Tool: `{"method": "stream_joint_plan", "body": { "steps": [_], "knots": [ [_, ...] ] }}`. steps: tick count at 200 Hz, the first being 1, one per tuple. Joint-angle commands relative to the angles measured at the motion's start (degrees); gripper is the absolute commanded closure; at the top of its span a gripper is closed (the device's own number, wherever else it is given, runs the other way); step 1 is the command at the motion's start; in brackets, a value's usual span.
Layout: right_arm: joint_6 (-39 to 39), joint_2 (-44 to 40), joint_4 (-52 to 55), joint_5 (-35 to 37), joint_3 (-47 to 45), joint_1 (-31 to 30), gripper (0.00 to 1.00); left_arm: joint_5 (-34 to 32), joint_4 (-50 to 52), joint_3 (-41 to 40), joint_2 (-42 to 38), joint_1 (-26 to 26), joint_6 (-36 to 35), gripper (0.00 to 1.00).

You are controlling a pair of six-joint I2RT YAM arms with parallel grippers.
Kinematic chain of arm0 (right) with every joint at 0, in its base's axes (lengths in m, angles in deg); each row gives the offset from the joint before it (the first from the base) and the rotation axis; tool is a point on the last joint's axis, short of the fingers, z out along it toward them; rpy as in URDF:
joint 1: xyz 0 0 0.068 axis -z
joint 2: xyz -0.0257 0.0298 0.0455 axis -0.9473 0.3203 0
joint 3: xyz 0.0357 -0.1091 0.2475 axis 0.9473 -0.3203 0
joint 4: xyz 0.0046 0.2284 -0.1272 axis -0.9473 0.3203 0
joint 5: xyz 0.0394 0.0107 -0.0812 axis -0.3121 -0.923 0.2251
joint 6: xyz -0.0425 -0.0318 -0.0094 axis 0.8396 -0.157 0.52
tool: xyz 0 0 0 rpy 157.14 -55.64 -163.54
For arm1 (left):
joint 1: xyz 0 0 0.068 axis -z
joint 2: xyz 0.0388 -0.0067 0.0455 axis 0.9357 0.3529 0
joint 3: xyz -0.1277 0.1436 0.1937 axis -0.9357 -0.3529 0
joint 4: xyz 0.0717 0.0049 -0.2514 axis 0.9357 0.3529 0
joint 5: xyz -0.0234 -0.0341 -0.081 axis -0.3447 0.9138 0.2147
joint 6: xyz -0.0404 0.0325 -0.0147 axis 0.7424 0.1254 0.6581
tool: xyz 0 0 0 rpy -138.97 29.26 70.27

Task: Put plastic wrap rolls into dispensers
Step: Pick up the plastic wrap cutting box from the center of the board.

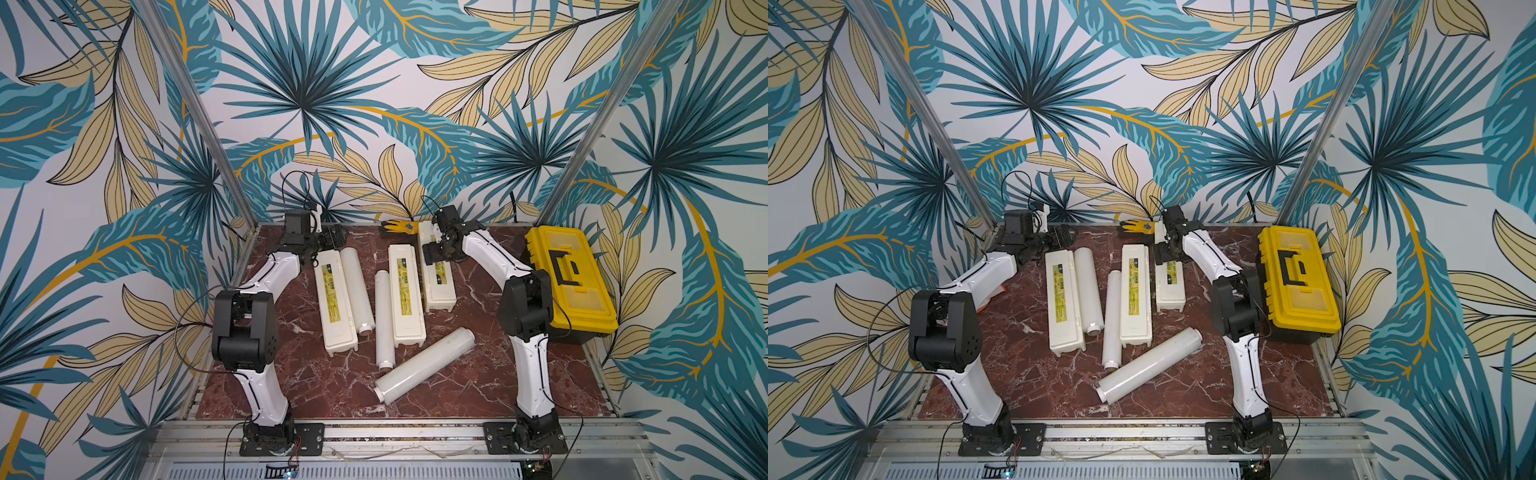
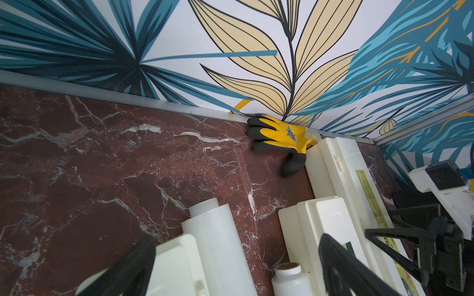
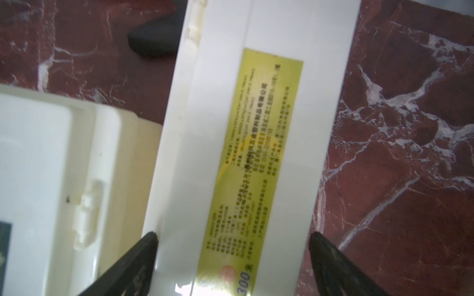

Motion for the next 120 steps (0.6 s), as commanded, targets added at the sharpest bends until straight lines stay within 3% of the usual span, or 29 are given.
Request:
{"method": "stream_joint_plan", "body": {
  "steps": [1,15,54,120],
  "knots": [
    [3.0,-1.3,6.9,-0.6,-3.4,1.1,0.09,0.6,0.6,3.3,0.5,0.2,-1.0,0.0],
    [1.3,-2.1,5.9,-1.9,-3.5,1.1,0.01,0.7,0.5,3.1,0.4,0.2,-0.9,0.0],
    [-5.3,-3.2,-0.3,-3.0,-3.2,1.1,0.01,0.6,1.1,3.5,0.9,0.2,-1.5,0.0],
    [-14.4,3.9,-1.7,1.1,4.3,1.1,0.01,0.0,1.3,3.6,1.9,0.2,-1.1,0.0]
  ]
}}
